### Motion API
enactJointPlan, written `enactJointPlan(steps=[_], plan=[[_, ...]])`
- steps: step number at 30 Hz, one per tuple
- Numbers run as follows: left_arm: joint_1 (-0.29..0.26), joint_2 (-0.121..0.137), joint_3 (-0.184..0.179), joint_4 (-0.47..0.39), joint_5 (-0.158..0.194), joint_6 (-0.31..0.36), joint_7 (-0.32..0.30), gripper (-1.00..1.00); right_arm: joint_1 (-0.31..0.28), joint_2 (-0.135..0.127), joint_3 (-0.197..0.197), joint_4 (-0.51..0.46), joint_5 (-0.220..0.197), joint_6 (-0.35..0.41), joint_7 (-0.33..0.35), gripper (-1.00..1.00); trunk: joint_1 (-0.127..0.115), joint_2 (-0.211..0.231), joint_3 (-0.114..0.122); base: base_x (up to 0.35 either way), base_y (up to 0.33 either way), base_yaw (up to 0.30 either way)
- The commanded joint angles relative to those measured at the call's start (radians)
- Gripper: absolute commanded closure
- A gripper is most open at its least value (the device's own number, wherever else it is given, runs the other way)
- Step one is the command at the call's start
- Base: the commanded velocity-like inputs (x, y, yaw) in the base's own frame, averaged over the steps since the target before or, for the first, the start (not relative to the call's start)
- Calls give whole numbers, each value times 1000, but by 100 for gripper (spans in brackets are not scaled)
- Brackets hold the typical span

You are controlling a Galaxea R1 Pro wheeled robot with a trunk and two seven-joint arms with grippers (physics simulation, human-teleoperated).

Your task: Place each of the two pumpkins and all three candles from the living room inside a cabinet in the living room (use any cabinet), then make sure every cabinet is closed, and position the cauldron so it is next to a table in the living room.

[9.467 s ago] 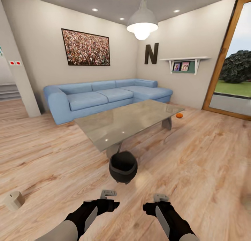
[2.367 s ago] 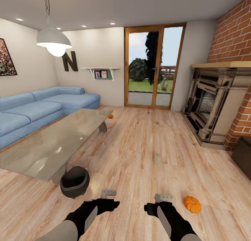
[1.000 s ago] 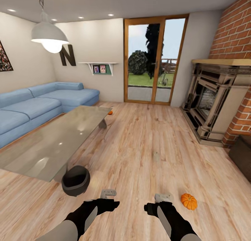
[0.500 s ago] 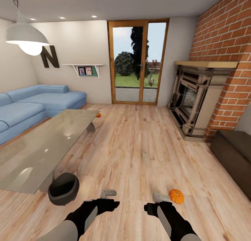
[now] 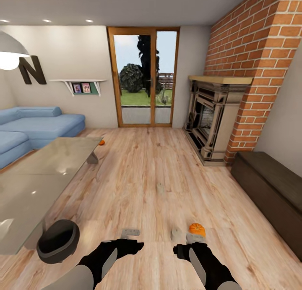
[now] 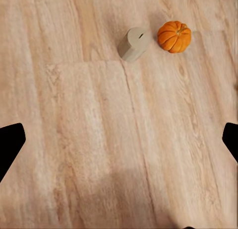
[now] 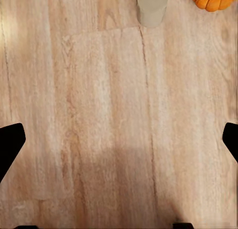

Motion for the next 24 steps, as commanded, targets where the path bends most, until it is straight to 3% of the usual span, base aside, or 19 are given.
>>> enactJointPlan(steps=[1, 24], plan=[[0, 1, -4, -2, 4, 6, -1, -100, 0, 1, -1, -1, -11, 4, -7, -100, -4, 7, 3, 0, 0, -274], [0, 1, -4, -2, 3, 6, -1, -100, 0, 1, -1, -1, -11, 4, -7, -100, -92, 168, 87, 0, 0, -274]])
